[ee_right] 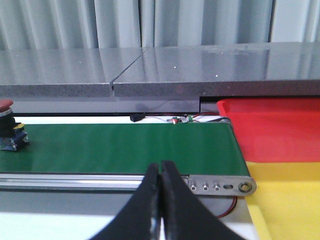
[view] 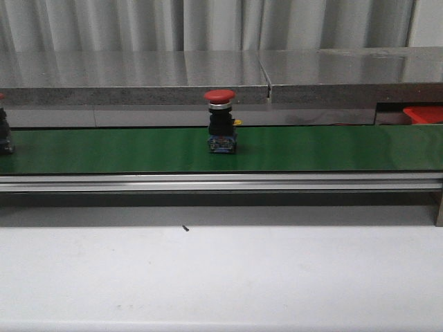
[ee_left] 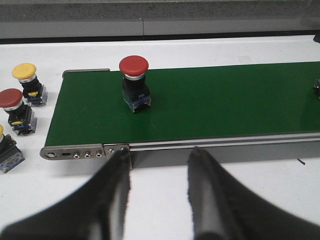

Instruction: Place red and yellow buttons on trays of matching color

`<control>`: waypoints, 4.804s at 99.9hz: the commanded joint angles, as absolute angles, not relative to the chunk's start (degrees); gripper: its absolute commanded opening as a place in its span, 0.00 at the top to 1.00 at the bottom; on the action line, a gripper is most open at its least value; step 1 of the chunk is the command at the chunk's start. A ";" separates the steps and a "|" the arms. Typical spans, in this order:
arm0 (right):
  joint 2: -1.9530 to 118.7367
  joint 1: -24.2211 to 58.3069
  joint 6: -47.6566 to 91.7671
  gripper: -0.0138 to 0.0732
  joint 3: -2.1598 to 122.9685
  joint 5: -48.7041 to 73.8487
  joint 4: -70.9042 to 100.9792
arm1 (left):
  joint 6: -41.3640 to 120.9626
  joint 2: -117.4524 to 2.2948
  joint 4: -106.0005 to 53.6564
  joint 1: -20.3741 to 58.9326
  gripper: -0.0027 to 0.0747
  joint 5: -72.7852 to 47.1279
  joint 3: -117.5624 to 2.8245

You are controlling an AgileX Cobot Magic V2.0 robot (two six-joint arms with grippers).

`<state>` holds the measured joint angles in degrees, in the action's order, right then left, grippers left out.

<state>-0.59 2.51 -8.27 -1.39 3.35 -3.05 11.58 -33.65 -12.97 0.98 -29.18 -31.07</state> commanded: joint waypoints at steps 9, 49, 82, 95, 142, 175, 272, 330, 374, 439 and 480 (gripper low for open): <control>0.36 2.25 -8.22 0.92 6.50 7.30 -0.79 | 11.58 -30.35 -14.10 1.38 0.99 -24.81 -30.52; 30.03 2.25 -7.54 0.92 38.71 45.95 -1.55 | 11.58 -30.35 -14.10 1.38 0.99 -24.81 -30.52; 52.68 2.25 -7.54 0.92 54.16 50.30 -1.49 | 11.58 -30.35 -14.10 1.38 0.99 -24.81 -30.52; 57.90 2.46 -6.74 0.90 55.23 47.90 -1.49 | 11.58 -30.35 -14.10 1.38 0.99 -24.81 -30.52; 67.00 3.23 5.26 0.08 55.89 40.45 5.94 | 11.58 -30.35 -14.10 1.38 0.99 -24.81 -30.52; 80.63 12.31 7.87 0.09 66.27 38.54 5.98 | 11.58 -30.35 -14.10 1.38 0.99 -24.81 -30.52; 103.13 13.88 7.87 0.41 86.81 44.17 8.61 | 11.58 -30.35 -14.10 1.38 0.99 -24.81 -30.52; 99.36 -5.39 7.88 0.71 97.67 54.78 6.48 | 11.58 -30.35 -14.10 1.38 0.99 -24.81 -30.52; 106.90 -22.13 7.88 0.71 97.65 42.95 7.62 | 11.58 -30.35 -14.10 1.38 0.99 -24.81 -30.52; 117.03 -19.75 8.14 0.71 97.65 39.20 7.59 | 11.58 -30.35 -14.10 1.38 0.99 -24.81 -30.52; 118.29 -19.75 8.14 0.37 97.65 39.68 6.24 | 11.58 -30.35 -14.10 1.38 0.99 -24.81 -30.52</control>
